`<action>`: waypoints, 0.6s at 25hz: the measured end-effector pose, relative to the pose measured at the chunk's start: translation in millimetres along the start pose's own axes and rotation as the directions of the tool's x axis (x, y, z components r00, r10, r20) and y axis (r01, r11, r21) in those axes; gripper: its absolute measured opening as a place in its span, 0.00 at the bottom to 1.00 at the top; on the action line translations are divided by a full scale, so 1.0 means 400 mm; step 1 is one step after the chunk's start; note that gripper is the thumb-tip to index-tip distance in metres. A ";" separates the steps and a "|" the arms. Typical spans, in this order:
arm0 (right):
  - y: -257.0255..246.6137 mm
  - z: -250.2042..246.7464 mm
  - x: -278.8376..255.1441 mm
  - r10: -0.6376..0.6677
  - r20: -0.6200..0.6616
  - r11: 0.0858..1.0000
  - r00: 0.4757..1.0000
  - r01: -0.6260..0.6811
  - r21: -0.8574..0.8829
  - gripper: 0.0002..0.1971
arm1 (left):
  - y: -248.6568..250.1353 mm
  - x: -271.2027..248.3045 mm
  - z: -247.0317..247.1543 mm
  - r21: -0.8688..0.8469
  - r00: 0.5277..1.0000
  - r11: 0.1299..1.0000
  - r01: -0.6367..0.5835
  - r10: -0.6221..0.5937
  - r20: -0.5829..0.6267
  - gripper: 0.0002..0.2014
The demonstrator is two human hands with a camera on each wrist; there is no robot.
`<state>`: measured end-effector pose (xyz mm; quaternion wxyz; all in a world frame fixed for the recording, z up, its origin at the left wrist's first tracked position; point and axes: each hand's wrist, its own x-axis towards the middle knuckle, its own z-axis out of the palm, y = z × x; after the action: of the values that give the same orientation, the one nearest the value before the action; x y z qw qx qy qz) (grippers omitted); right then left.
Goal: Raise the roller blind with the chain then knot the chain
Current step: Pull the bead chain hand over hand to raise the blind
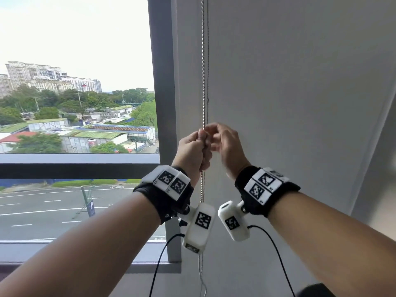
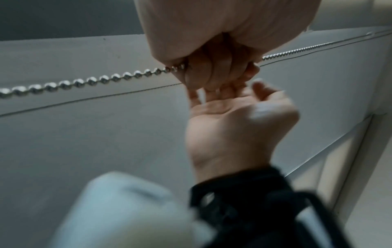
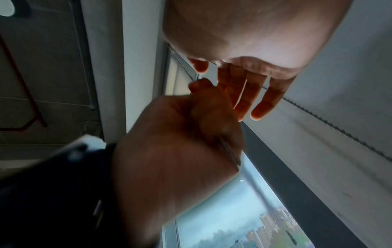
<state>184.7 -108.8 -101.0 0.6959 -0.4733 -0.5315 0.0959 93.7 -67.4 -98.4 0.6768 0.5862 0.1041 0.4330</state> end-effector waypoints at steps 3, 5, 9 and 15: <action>-0.067 0.007 0.066 -0.022 -0.006 1.000 1.000 0.022 0.022 0.18 | -0.054 -0.032 -0.016 0.052 0.999 0.998 0.047 -0.047 0.003 0.19; -0.108 0.024 0.097 0.002 0.013 0.997 1.000 -0.003 0.072 0.19 | -0.082 -0.043 -0.026 0.077 0.997 0.994 0.074 -0.074 -0.015 0.19; -0.162 0.072 0.129 0.166 0.106 0.957 0.980 -0.186 0.225 0.20 | -0.114 -0.050 -0.052 0.141 0.990 0.981 0.133 -0.125 -0.065 0.20; -0.148 0.109 0.118 0.275 0.105 0.919 0.956 -0.294 0.263 0.23 | -0.142 -0.059 -0.079 0.148 0.987 0.977 0.156 -0.147 -0.069 0.19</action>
<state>146.4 -86.3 -25.9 0.7156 -0.4406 -0.4613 0.2846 85.4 -58.2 -166.6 0.6576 0.6140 0.2009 0.3876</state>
